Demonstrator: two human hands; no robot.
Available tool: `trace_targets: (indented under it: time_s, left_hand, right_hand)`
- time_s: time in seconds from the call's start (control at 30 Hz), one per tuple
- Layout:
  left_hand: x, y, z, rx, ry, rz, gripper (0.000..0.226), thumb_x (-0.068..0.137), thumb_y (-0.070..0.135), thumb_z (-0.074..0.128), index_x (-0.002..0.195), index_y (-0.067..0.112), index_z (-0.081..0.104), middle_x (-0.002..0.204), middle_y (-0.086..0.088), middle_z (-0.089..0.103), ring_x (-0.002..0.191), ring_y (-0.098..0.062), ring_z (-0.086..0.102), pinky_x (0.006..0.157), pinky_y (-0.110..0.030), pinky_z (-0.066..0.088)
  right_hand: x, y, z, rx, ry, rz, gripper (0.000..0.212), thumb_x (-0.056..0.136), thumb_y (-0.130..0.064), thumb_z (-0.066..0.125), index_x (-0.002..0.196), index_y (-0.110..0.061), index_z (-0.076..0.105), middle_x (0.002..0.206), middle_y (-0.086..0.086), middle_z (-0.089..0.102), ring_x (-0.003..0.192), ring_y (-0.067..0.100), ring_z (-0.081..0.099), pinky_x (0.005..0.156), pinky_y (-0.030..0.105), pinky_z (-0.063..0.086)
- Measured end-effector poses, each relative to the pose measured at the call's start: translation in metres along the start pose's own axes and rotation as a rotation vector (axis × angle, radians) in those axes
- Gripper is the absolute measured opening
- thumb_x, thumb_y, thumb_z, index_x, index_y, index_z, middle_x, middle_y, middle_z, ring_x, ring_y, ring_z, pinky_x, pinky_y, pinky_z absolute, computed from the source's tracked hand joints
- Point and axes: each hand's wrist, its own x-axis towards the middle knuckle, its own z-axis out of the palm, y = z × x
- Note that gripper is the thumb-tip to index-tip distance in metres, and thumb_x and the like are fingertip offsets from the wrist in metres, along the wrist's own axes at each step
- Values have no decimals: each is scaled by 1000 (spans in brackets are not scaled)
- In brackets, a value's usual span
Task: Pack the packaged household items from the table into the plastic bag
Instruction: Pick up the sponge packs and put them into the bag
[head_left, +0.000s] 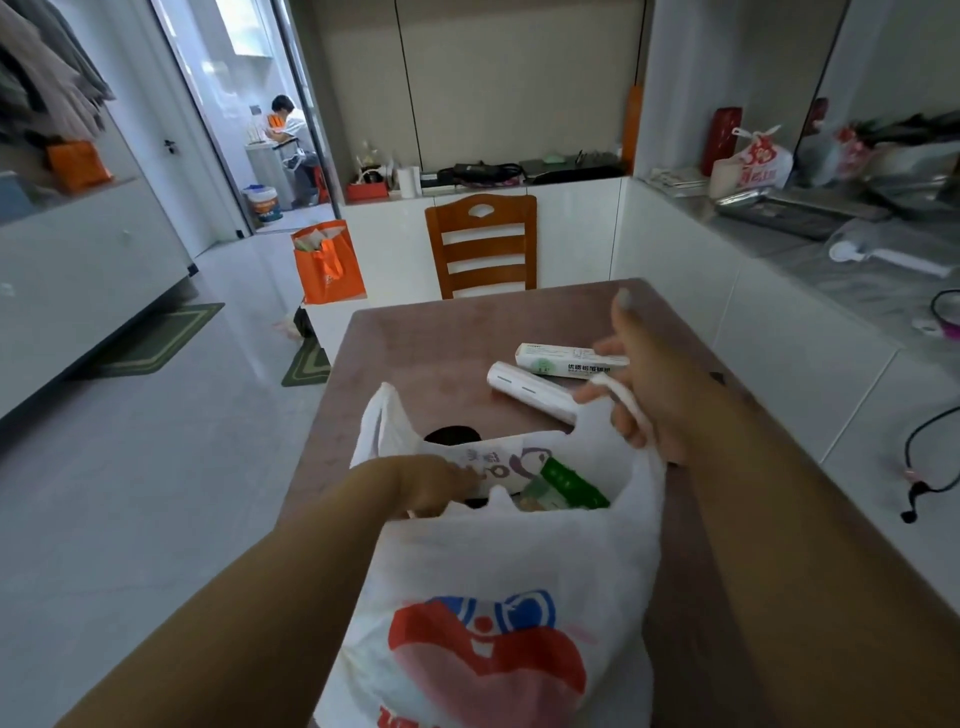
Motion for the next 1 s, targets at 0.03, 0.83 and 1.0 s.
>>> trace_targets:
  time_s: [0.03, 0.83, 1.0]
  left_hand:
    - [1, 4, -4, -53, 31, 0, 51, 91, 53, 48, 122, 15, 59, 97, -2, 69, 87, -18, 66, 78, -29, 52]
    - [138, 40, -29, 168, 383, -58, 39, 67, 37, 73, 94, 16, 54, 74, 1, 46, 74, -18, 50, 74, -33, 45]
    - [84, 67, -77, -62, 588, 220, 37, 72, 40, 76, 98, 19, 60, 83, 1, 64, 80, -19, 64, 69, -33, 56]
  right_hand:
    - [-1, 5, 0, -65, -10, 32, 89, 74, -82, 13, 136, -25, 42, 104, 9, 70, 51, 14, 59, 46, 26, 44]
    - [82, -26, -6, -767, 3, -166, 58, 85, -71, 21, 72, -24, 53, 67, -3, 55, 61, 7, 49, 56, 26, 31]
    - [79, -12, -6, -764, 49, -71, 68, 85, -73, 24, 114, -20, 56, 107, 5, 60, 80, 15, 51, 70, 30, 37]
